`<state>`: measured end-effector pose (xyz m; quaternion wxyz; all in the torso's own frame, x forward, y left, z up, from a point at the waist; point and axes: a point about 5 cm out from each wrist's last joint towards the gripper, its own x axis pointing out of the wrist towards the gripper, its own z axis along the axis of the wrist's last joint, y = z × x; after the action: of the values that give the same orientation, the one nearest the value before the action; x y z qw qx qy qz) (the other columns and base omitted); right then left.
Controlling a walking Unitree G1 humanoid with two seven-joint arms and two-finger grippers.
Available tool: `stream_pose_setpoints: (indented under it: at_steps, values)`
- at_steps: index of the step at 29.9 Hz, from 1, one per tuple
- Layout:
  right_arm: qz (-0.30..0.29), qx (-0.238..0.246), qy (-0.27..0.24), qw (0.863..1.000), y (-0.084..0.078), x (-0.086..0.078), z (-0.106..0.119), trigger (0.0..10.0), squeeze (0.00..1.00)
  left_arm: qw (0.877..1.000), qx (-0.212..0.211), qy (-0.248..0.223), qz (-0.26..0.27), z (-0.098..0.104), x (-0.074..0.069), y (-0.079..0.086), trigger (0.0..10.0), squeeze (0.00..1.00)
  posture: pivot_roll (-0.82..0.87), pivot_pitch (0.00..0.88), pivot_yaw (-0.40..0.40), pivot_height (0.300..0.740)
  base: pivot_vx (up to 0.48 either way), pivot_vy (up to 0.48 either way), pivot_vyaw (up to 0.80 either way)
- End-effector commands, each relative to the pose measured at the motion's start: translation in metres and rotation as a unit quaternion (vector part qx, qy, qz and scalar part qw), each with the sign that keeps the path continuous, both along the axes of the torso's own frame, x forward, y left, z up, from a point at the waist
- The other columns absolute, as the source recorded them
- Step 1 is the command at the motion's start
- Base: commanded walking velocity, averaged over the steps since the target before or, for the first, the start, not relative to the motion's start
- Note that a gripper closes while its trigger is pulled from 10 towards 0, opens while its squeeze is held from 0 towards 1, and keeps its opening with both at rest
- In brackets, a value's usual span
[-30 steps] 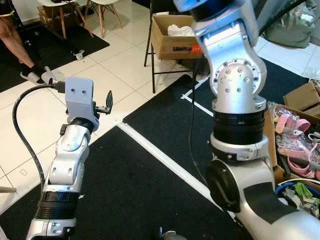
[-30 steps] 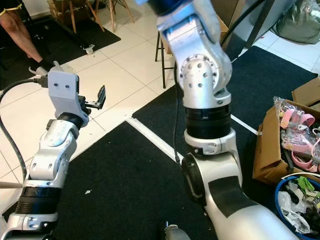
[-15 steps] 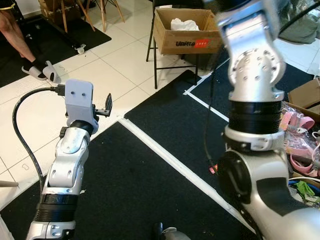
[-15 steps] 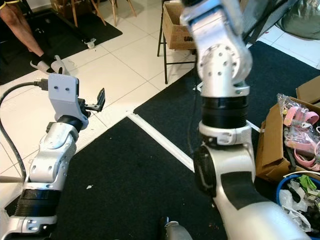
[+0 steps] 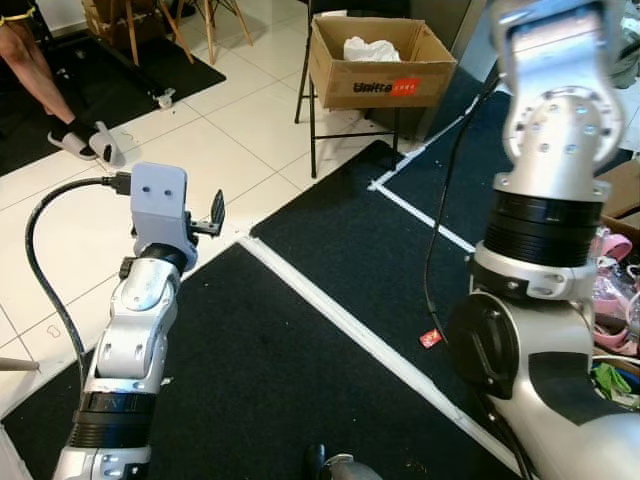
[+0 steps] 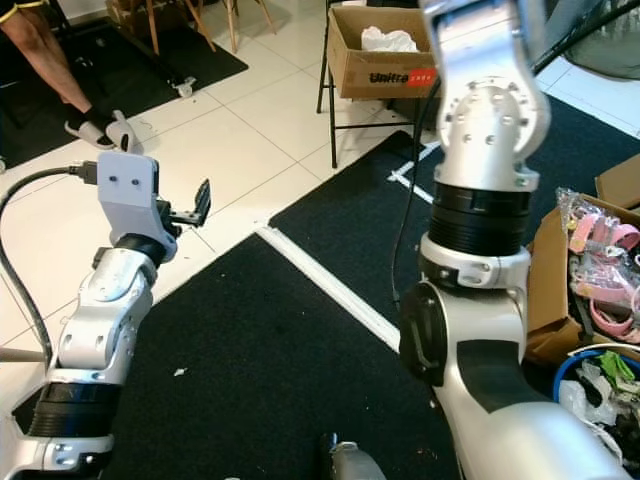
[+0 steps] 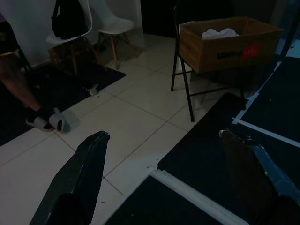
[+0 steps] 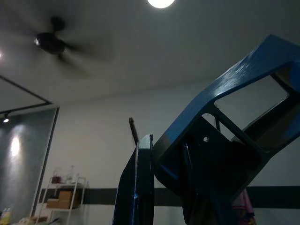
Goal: Picking trash to rubbish bin
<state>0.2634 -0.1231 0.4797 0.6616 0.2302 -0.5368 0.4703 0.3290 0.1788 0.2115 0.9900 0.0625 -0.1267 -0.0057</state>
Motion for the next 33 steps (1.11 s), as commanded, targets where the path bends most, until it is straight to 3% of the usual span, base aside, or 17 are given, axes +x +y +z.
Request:
stream_pose_setpoints:
  at_steps: [1,2,5,7,8,9,11,12,16,18,19,21,22,23,30,33]
  values:
    - [-0.035,-0.018,0.028,0.999,-0.010,0.002,-0.021,10.0,0.00,1.000,0.004,0.018,-0.002,-0.010,-0.005,0.000,10.0,0.00,0.02,0.204,-0.038,0.740,0.000,0.000,0.00]
    - [-0.035,-0.018,0.028,0.999,-0.010,0.002,-0.021,10.0,0.00,1.000,0.004,0.018,-0.002,-0.010,-0.005,0.000,10.0,0.00,0.02,0.204,-0.038,0.740,0.000,0.000,0.00]
    - [-0.089,-0.084,0.082,0.989,-0.006,0.017,-0.062,10.0,0.00,1.000,0.009,0.028,-0.001,-0.017,-0.007,0.002,10.0,0.00,0.01,0.181,-0.040,0.740,0.000,0.000,0.00]
    - [-0.095,-0.094,0.090,0.987,-0.004,0.019,-0.068,10.0,0.00,1.000,0.010,0.030,0.000,-0.019,-0.008,0.003,10.0,0.00,0.01,0.181,-0.040,0.740,0.000,0.000,0.00]
    - [-0.120,-0.124,0.148,0.974,-0.006,0.029,-0.101,10.0,0.00,0.999,0.012,0.038,0.002,-0.024,-0.010,0.004,10.0,0.00,0.01,0.167,-0.046,0.740,0.000,0.000,0.00]
    - [-0.120,-0.124,0.148,0.974,-0.006,0.029,-0.101,10.0,0.00,0.999,0.012,0.038,0.002,-0.024,-0.010,0.004,10.0,0.00,0.01,0.167,-0.046,0.740,0.000,0.000,0.00]
    - [-0.144,-0.149,0.203,0.957,-0.010,0.036,-0.133,10.0,0.00,0.999,0.012,0.044,0.003,-0.029,-0.012,0.004,10.0,0.00,0.01,0.157,-0.052,0.740,0.000,0.000,0.00]
    - [-0.144,-0.149,0.203,0.957,-0.010,0.036,-0.133,10.0,0.00,0.999,0.012,0.044,0.003,-0.029,-0.012,0.004,10.0,0.00,0.01,0.157,-0.052,0.740,0.000,0.000,0.00]
    - [-0.216,-0.195,0.343,0.893,-0.025,0.058,-0.209,10.0,0.00,0.998,0.010,0.055,0.003,-0.037,-0.014,0.000,10.0,0.00,0.01,0.136,-0.065,0.740,0.000,0.000,0.00]
    - [-0.216,-0.195,0.343,0.893,-0.025,0.058,-0.209,10.0,0.00,0.998,0.010,0.055,0.003,-0.037,-0.014,0.000,10.0,0.00,0.01,0.136,-0.065,0.740,0.000,0.000,0.00]
    - [-0.236,-0.211,0.373,0.872,-0.028,0.062,-0.227,10.0,0.00,0.998,0.010,0.056,0.004,-0.038,-0.014,-0.001,10.0,0.00,0.01,0.133,-0.068,0.740,0.000,0.000,0.00]
    - [-0.281,-0.245,0.443,0.815,-0.038,0.064,-0.279,10.0,0.00,0.998,0.007,0.067,0.010,-0.048,-0.014,-0.001,10.0,0.00,0.01,0.106,-0.072,0.740,0.000,0.000,0.00]
    - [-0.297,-0.262,0.462,0.794,-0.040,0.063,-0.297,10.0,0.00,0.997,0.006,0.071,0.014,-0.052,-0.015,-0.001,10.0,0.00,0.01,0.102,-0.072,0.740,0.000,0.000,0.00]
    - [-0.302,-0.269,0.475,0.782,-0.041,0.061,-0.309,10.0,0.00,0.997,0.003,0.078,0.020,-0.057,-0.015,0.001,10.0,0.00,0.01,0.100,-0.072,0.740,0.000,0.000,0.00]
    - [-0.317,-0.289,0.500,0.753,-0.046,0.052,-0.349,10.0,0.00,0.994,-0.001,0.107,0.031,-0.078,-0.022,0.008,10.0,0.00,0.01,0.065,-0.065,0.740,0.000,0.000,0.00]
    - [-0.318,-0.296,0.503,0.748,-0.046,0.050,-0.355,10.0,0.00,0.993,0.002,0.111,0.033,-0.081,-0.023,0.009,10.0,0.00,0.01,0.065,-0.065,0.740,0.000,0.000,0.00]
